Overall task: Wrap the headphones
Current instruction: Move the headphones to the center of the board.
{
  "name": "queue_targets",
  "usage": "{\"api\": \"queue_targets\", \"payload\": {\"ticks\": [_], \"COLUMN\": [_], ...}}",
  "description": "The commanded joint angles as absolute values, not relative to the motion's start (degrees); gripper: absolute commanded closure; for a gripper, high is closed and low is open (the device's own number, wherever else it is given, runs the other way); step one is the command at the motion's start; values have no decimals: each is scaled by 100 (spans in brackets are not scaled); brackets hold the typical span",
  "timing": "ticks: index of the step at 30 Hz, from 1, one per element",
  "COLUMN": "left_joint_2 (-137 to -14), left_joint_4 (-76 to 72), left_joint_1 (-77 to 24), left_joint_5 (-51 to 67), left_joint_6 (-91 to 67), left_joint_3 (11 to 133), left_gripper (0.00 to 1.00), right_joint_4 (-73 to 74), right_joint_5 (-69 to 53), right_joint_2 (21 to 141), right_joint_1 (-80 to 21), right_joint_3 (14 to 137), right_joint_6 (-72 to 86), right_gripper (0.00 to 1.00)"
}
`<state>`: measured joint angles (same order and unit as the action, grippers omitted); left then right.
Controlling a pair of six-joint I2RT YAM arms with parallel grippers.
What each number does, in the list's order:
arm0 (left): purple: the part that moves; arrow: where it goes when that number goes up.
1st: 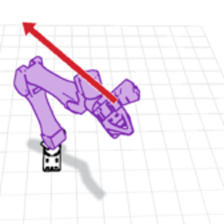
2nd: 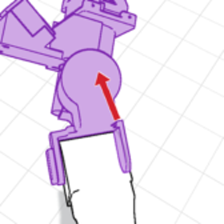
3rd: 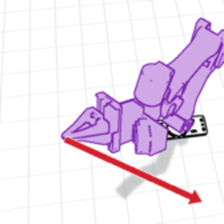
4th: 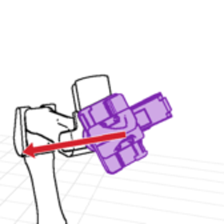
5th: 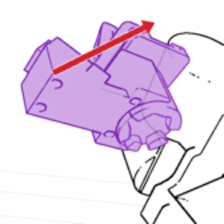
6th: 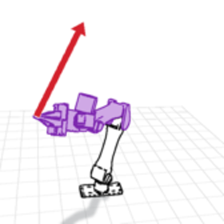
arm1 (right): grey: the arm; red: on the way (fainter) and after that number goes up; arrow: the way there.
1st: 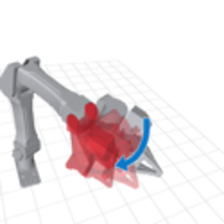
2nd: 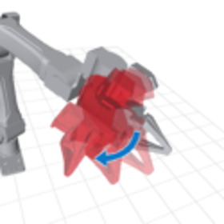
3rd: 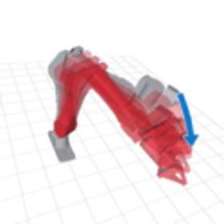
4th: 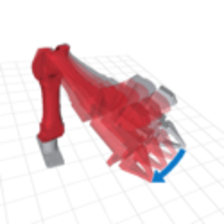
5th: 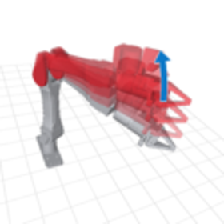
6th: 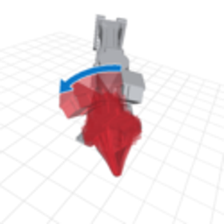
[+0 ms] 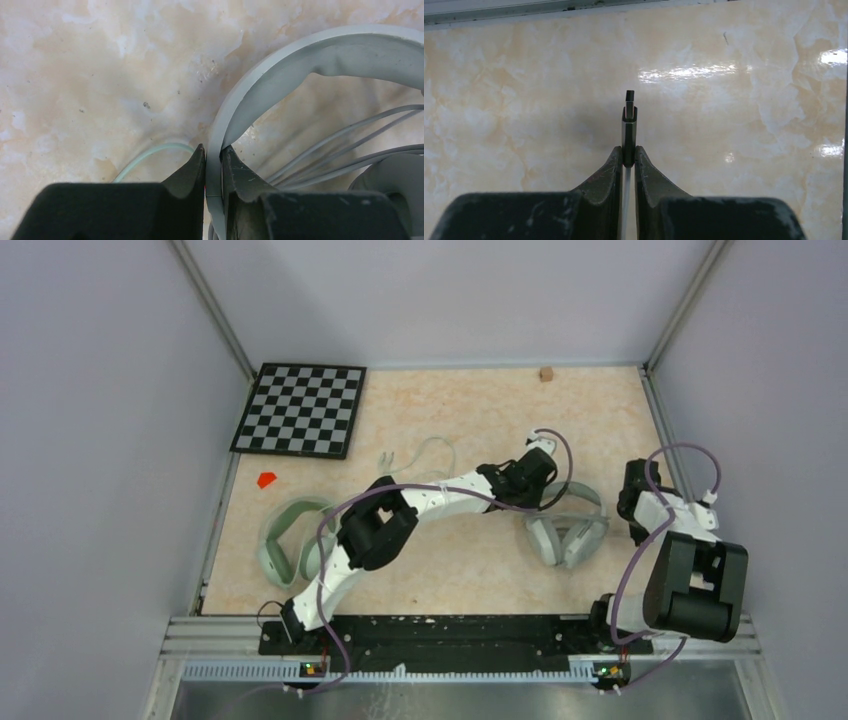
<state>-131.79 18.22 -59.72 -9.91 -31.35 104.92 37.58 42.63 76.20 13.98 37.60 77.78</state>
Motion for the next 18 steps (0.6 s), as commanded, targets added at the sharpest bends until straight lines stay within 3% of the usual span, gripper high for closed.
{"api": "queue_targets", "payload": {"ticks": [1,8,15,18], "left_joint_2": [-13268,-12982,-12552,-12314], "left_joint_4": [1383,1087,751,897], "left_joint_1": [-5999,-6021,-6021,-6012], "left_joint_5": [-985,-673,-368,-554], "left_joint_6": [-2875,-2708,-2515,-2346], "left_joint_3": [10670,10608,10315,10270], "left_gripper": [79,60,45,39], "right_joint_4": [2962,2303,2608,2888], "right_joint_5": [4312,3957,4061,3878], "right_joint_2": [7672,7634,8650,9092], "right_joint_1": [1471,1470,1480,1494], "right_joint_3": [3991,3728,4389,4861], "right_joint_6": [7066,6694,6576,6292], "right_gripper": [100,100,100,81]}}
